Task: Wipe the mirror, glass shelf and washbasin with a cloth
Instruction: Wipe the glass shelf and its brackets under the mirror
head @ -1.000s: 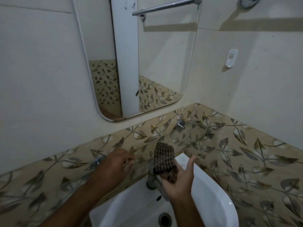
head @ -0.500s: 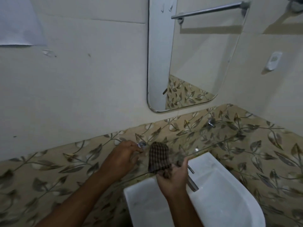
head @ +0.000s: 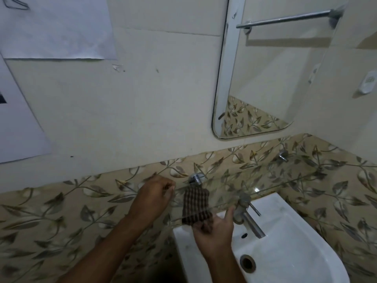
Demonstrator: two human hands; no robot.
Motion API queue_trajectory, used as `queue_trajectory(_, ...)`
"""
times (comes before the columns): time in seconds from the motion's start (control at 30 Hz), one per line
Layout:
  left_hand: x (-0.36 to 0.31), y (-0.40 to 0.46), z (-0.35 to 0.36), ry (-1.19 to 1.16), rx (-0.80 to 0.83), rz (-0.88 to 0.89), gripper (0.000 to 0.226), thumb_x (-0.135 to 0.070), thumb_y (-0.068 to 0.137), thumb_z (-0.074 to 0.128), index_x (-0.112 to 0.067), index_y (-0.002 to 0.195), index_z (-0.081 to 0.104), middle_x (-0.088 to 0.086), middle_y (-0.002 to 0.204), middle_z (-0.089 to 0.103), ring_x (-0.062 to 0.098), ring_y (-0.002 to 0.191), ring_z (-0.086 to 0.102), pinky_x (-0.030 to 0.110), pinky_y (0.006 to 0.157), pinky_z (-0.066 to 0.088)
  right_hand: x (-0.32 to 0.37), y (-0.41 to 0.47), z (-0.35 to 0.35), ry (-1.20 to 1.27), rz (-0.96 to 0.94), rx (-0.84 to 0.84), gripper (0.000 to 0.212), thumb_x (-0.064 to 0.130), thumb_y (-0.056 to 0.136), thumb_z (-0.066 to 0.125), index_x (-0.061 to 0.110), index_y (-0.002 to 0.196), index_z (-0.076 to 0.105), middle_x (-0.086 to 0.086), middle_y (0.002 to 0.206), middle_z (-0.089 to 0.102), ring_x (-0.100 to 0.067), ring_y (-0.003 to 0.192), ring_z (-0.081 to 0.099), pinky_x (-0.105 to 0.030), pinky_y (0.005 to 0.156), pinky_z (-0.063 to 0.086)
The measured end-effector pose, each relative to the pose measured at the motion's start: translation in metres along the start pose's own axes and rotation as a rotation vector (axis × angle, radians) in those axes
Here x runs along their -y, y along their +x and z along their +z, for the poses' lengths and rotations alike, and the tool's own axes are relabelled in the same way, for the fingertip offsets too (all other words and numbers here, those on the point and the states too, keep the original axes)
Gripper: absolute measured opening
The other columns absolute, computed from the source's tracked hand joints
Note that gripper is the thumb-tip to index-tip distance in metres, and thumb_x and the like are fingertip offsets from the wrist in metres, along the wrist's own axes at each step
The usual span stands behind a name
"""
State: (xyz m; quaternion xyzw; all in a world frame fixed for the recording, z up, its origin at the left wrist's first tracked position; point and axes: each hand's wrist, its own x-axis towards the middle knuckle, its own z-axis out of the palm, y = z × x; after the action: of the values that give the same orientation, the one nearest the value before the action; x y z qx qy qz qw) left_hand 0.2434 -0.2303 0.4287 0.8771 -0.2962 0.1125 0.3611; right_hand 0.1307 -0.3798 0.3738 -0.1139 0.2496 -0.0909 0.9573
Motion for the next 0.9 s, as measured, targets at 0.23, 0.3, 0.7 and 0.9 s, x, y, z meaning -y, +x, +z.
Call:
queue_trajectory(0.23,0.006,-0.005,-0.005,0.011,-0.012,-0.013,0.017,-0.021,0.091,0.062,-0.021,0.103,0.074,-0.008,0.099,0.067,0.0,0.083,0.056,0.006,0.074,0.038,-0.022,-0.007,0.006,0.063,0.048,0.043,0.104,0.073,0.07,0.069,-0.005,0.136,0.051,-0.024,0.086,0.051,-0.033,0.069,0.051,-0.038,0.062,0.047)
queue_trajectory(0.3,0.006,-0.006,-0.005,0.011,-0.021,-0.012,0.017,-0.018,0.091,0.063,-0.019,0.103,0.075,-0.007,0.098,0.068,0.004,0.084,0.059,0.013,0.077,0.044,-0.027,-0.008,0.02,0.084,0.068,0.03,0.09,0.072,0.082,0.057,-0.005,0.128,0.052,-0.022,0.072,0.056,-0.03,0.054,0.056,-0.031,0.05,0.049)
queue_trajectory(0.7,0.016,-0.022,-0.015,-0.021,-0.089,0.018,0.011,-0.015,0.084,0.072,-0.02,0.093,0.078,-0.009,0.089,0.072,0.003,0.079,0.063,0.003,0.074,0.041,-0.019,-0.001,0.017,0.039,0.043,-0.021,0.09,0.076,0.084,0.049,-0.002,0.127,0.054,-0.02,0.09,0.06,-0.027,0.078,0.058,-0.031,0.071,0.04)
queue_trajectory(0.9,0.017,-0.017,-0.008,0.027,-0.06,0.028,0.012,-0.01,0.079,0.078,-0.016,0.089,0.079,0.0,0.086,0.075,0.013,0.076,0.066,0.018,0.073,0.045,-0.041,-0.032,0.021,-0.049,0.191,0.045,0.1,0.078,0.085,0.041,-0.008,0.136,0.052,-0.033,0.12,0.064,-0.049,0.101,0.068,-0.054,0.082,0.058)
